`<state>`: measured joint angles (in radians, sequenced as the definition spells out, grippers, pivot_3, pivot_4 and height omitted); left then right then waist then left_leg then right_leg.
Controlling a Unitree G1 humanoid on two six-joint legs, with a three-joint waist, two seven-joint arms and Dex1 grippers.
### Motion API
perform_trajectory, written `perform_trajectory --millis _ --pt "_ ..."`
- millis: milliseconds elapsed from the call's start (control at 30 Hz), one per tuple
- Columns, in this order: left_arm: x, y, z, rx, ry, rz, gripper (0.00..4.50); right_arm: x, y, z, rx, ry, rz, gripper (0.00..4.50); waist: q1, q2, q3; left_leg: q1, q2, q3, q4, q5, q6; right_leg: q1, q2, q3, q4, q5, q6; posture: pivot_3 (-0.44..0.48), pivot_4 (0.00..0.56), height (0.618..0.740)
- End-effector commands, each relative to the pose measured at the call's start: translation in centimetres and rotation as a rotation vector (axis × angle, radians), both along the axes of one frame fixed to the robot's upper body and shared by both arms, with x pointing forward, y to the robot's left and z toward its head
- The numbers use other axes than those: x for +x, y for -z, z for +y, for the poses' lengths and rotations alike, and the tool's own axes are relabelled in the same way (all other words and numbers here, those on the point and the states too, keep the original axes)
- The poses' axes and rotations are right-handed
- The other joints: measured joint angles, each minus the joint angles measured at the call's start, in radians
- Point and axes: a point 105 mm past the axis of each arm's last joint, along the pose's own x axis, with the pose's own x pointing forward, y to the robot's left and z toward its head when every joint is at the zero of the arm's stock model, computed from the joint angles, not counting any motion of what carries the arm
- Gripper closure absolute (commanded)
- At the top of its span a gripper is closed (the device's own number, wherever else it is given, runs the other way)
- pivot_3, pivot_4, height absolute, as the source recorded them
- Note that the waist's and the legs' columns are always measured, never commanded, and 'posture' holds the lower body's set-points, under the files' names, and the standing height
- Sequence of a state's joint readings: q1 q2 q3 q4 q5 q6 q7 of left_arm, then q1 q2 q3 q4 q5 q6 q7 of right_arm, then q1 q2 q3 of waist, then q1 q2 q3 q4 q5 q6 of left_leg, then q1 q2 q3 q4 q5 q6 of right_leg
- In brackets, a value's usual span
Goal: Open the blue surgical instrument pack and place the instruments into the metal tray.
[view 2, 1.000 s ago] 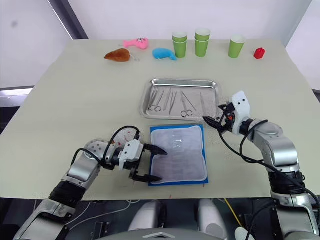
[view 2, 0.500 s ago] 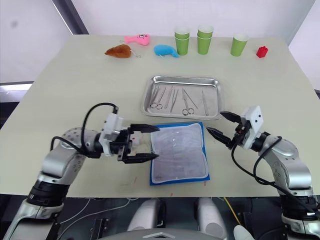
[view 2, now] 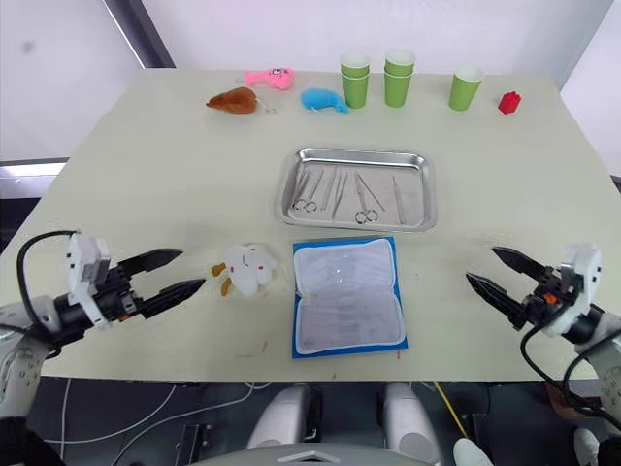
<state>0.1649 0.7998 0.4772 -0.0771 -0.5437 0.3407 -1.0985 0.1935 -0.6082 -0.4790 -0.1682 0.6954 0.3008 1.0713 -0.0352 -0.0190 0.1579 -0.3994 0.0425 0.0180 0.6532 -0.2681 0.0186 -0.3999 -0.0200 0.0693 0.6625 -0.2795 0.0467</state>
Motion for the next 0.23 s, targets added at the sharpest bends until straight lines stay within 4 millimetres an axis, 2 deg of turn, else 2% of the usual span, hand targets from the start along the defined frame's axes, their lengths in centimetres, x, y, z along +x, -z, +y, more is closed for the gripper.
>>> perform_trajectory --millis 33,133,233 --pt "-1.0 0.3 2.9 0.058 -0.133 -0.022 0.0 -1.9 0.1 -2.5 -0.025 0.067 -0.026 0.05 0.002 0.0 0.0 0.0 0.0 0.0 0.0 0.0 0.0 0.001 0.0 0.0 0.0 0.0 0.0 0.0 0.15 0.739" --pt "-1.5 1.4 4.1 0.094 -0.204 -0.004 0.0 -3.2 1.2 -3.7 -0.056 0.105 0.002 0.05 0.003 -0.001 0.0 0.001 0.0 0.0 0.0 0.0 0.0 0.002 -0.001 0.0 0.0 0.0 0.0 0.0 0.15 0.739" --pt "-1.7 2.0 4.4 0.129 -0.206 -0.004 0.0 -4.1 2.2 -4.2 -0.085 0.133 0.014 0.05 0.003 -0.001 0.0 0.003 0.0 0.002 0.0 0.0 0.0 0.002 -0.002 0.0 0.0 0.0 0.0 0.0 0.15 0.739"
